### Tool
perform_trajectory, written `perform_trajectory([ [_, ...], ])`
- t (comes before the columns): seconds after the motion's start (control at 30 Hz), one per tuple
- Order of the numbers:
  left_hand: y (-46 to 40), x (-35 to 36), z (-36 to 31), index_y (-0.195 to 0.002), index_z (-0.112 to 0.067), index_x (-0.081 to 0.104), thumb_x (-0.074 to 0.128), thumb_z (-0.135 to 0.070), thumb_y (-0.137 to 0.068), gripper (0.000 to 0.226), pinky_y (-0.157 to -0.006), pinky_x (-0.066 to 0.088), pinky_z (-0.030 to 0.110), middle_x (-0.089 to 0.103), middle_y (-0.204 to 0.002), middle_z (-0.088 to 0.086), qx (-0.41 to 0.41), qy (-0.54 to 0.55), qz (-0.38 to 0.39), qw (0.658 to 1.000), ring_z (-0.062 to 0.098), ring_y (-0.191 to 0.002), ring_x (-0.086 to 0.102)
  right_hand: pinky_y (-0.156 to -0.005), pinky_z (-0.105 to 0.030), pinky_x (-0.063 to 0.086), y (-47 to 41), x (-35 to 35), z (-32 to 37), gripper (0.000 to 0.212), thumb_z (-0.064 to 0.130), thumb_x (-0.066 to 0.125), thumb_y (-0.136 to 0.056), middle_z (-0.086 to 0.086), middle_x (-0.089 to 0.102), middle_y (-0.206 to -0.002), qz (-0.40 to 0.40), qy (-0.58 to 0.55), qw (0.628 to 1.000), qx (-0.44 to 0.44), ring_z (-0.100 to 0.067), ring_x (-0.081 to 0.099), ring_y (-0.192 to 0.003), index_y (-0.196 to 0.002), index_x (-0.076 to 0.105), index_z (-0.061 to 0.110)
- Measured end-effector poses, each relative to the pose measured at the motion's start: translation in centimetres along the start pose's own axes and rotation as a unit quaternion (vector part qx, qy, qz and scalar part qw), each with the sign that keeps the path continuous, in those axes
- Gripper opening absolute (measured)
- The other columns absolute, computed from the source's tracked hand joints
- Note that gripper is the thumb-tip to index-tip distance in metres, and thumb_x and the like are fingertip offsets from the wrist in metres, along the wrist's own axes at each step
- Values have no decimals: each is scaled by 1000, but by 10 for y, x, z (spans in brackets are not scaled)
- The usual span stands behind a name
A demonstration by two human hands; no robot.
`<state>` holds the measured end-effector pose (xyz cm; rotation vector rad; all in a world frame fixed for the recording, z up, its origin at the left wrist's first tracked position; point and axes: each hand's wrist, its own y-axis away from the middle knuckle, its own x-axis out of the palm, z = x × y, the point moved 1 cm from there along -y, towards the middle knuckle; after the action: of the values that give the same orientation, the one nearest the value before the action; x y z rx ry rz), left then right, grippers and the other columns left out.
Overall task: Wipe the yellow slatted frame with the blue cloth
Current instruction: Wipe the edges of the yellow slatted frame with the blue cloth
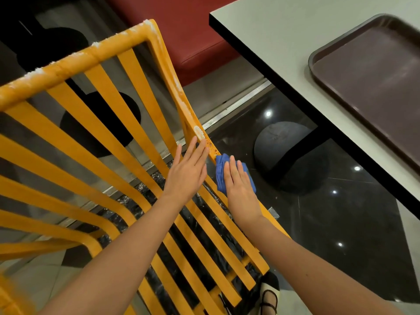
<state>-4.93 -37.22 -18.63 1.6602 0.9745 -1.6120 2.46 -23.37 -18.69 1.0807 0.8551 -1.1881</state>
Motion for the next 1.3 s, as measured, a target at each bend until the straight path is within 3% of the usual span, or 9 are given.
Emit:
perform_trajectory([
  [0.1, -12, -12, 8, -141, -9, 36, 23, -31, -96, 51, -112, 13, 47, 29, -151, 9, -20, 28, -33, 999, 24, -141, 18, -115, -33, -6, 6, -2, -4, 81, -8, 42, -90, -9, -15, -157, 8, -21, 1000, -14, -26, -13, -145, -141, -18, 14],
  [0.2, -24, -17, 23, -144, -9, 26, 25, -34, -98, 53, -114, 5, 45, 18, -155, 7, -60, 27, -16, 998, 21, -143, 8, -117, -34, -6, 12, -6, -4, 79, -7, 39, -92, -8, -19, -156, 26, -16, 999, -22, -25, -17, -144, -135, -24, 16],
  [0.3, -26, -14, 32, -146, -10, 21, 28, -33, -98, 54, -114, 0, 44, 12, -156, 4, -64, -3, -2, 998, 20, -144, 4, -118, -38, -2, 2, -7, 3, 83, -5, 44, -91, -9, -18, -157, 24, -6, 1000, -5, -27, -15, -145, -142, -19, 13],
  [0.47, -26, -17, 38, -143, -11, 31, 21, -32, -94, 54, -113, 7, 48, 21, -154, 3, -51, -33, 3, 998, 25, -142, 16, -118, -38, 0, -37, -8, 25, 82, -3, 47, -90, -10, -16, -157, -2, -8, 1000, -7, -28, -13, -145, -148, -10, 9],
  [0.57, -26, -19, 41, -144, -12, 30, 31, -28, -96, 51, -113, 7, 47, 20, -154, 3, -44, -38, 11, 998, 26, -142, 15, -118, -37, 1, -27, -4, 15, 81, -7, 45, -89, -10, -13, -157, -7, -24, 999, -27, -27, -10, -146, -147, -9, 11],
  [0.73, -25, -19, 40, -145, -13, 26, 34, -28, -96, 52, -114, 6, 46, 16, -155, 1, -52, -12, 7, 999, 25, -143, 13, -113, -31, -12, -1, -1, -1, 83, -9, 42, -89, -8, -18, -156, 10, -7, 1000, -27, -25, -16, -144, -137, -22, 16],
  [0.97, -27, -17, 38, -146, -14, 22, 31, -28, -98, 51, -114, 1, 42, 11, -156, -2, -72, 8, 3, 997, 22, -143, 7, -116, -33, -4, -53, -8, 28, 79, -4, 45, -91, -8, -13, -158, -29, -33, 999, -19, -24, -11, -146, -149, -7, 12],
  [1.2, -28, -18, 36, -147, -14, 21, 26, -30, -99, 50, -114, -2, 40, 10, -156, -3, -85, 21, 1, 996, 21, -144, 4, -113, -33, -7, -3, 2, -2, 80, -11, 43, -87, -11, -10, -157, -21, 4, 999, -49, -29, -8, -145, -142, -11, 12],
  [1.3, -28, -19, 34, -146, -13, 23, 23, -30, -99, 50, -114, -1, 40, 11, -156, -2, -89, 25, 0, 996, 22, -144, 6, -116, -36, 1, -9, 1, 3, 80, -10, 47, -86, -12, -5, -157, -38, 8, 999, -34, -31, -3, -145, -146, -3, 9],
])
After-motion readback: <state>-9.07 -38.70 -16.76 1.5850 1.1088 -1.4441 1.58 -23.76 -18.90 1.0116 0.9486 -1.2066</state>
